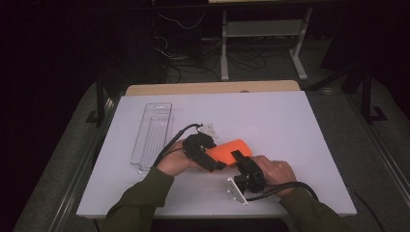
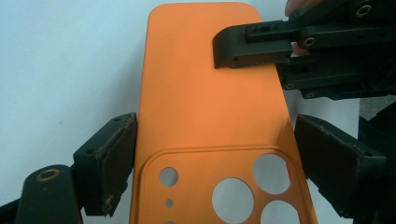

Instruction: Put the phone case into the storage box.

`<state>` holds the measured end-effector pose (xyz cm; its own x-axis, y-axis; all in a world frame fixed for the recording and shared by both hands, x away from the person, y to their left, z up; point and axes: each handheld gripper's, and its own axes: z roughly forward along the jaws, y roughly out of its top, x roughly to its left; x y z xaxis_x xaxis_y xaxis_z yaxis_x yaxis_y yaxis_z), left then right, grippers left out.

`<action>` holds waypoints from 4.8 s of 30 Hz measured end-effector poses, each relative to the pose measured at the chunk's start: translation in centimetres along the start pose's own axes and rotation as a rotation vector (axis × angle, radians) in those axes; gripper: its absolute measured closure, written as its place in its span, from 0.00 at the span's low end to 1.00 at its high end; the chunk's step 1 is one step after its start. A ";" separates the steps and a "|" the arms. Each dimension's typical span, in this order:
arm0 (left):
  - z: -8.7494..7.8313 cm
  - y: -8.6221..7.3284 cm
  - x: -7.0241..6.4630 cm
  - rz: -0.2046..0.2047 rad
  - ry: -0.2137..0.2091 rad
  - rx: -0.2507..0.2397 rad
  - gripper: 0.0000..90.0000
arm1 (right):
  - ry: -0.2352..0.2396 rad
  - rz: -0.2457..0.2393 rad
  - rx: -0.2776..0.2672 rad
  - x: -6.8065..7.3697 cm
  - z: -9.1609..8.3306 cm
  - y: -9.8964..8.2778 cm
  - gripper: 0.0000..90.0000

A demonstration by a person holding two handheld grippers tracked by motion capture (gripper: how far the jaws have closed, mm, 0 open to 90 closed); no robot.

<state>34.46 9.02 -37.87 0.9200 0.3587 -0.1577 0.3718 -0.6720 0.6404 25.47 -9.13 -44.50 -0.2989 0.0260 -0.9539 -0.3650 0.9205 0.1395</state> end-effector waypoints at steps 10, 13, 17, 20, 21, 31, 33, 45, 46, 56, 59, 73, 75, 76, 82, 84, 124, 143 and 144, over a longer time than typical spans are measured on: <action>0.0 0.0 0.1 -0.021 -0.016 0.003 0.17 | -0.017 -0.024 0.016 0.0 -0.1 0.2 0.89; 0.0 0.0 0.0 -0.020 -0.019 0.000 0.17 | -0.026 -0.035 0.018 0.0 -0.2 0.2 0.90; -0.1 0.0 0.0 -0.018 -0.025 -0.005 0.17 | -0.041 -0.044 0.013 -0.1 -0.4 0.2 0.91; 0.0 0.0 0.0 -0.029 -0.034 -0.004 0.17 | -0.032 -0.048 0.015 -0.2 -0.4 0.3 0.92; 0.1 -0.1 0.0 -0.032 -0.038 -0.015 0.17 | -0.029 -0.050 0.015 -0.1 -0.4 0.3 0.92; -0.6 -0.1 0.2 -0.008 -0.065 -0.061 0.22 | -0.033 -0.052 0.012 -0.1 -0.5 0.3 0.92; -0.7 -0.1 0.2 -0.020 -0.060 -0.069 0.20 | -0.034 -0.055 0.009 -0.1 -0.5 0.3 0.92; -1.2 -0.2 0.6 -0.045 -0.029 -0.099 0.00 | -0.011 -0.059 0.020 0.1 -0.3 0.2 0.91; -1.3 -0.2 0.6 -0.045 -0.026 -0.103 0.00 | -0.009 -0.058 0.022 0.1 -0.3 0.2 0.91; -2.1 -0.5 0.7 -0.033 -0.025 -0.104 0.00 | 0.006 -0.038 0.045 -0.1 0.0 -0.3 0.91; -2.2 -0.6 0.9 -0.021 -0.022 -0.105 0.00 | 0.008 -0.029 0.054 -0.3 0.0 -0.6 0.91; -2.6 -1.5 1.1 -0.037 -0.016 -0.096 0.00 | 0.030 0.010 0.089 -0.6 0.3 -1.7 0.91; -2.7 -1.6 1.2 -0.038 -0.015 -0.089 0.00 | 0.029 0.017 0.091 -0.7 0.3 -1.8 0.91; -2.7 -1.7 1.2 -0.045 -0.012 -0.092 0.00 | 0.032 0.020 0.094 -0.7 0.3 -1.9 0.91; -2.6 -2.2 1.4 -0.060 -0.010 -0.080 0.00 | 0.044 0.042 0.106 -0.9 0.4 -2.1 0.91; -2.7 -2.3 1.5 -0.066 -0.009 -0.075 0.00 | 0.042 0.060 0.104 -1.0 0.5 -2.2 0.91; -2.6 -2.5 1.6 -0.072 0.036 -0.067 0.01 | 0.116 0.337 0.149 -2.6 1.1 -3.3 0.91; -2.6 -2.4 1.7 -0.061 0.053 -0.073 0.01 | 0.164 0.498 0.155 -3.1 1.3 -3.8 0.91; -2.6 -2.4 1.7 -0.060 0.054 -0.071 0.01 | 0.167 0.504 0.156 -3.1 1.3 -3.8 0.91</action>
<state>34.78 12.95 -37.74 0.8875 0.4329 -0.1581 0.4149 -0.6013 0.6828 28.95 -12.25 -42.38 -0.5429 0.4282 -0.7224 -0.0089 0.8572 0.5149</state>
